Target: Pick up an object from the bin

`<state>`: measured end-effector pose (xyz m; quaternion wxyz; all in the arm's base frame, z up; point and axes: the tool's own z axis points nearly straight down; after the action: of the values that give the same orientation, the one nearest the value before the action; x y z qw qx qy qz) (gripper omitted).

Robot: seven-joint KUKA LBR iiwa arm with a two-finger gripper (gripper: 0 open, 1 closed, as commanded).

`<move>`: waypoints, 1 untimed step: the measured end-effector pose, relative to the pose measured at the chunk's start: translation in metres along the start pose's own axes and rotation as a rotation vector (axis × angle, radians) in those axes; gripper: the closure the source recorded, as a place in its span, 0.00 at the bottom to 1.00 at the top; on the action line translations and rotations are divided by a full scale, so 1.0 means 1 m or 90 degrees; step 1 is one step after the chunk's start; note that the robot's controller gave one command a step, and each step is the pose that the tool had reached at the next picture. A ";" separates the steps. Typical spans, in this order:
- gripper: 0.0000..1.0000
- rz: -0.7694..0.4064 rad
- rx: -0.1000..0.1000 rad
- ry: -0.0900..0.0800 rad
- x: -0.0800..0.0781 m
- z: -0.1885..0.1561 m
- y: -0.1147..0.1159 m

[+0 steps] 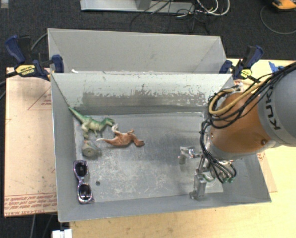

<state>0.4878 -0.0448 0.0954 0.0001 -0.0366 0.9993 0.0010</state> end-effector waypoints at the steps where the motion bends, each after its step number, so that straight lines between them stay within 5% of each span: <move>1: 0.00 -0.036 -0.001 0.002 -0.018 -0.107 0.036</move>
Offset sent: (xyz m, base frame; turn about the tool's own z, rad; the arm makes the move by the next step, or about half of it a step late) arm 0.0749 0.0043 0.0597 0.1482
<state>0.5032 -0.0073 0.2026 -0.0012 -0.0646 0.9979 0.0013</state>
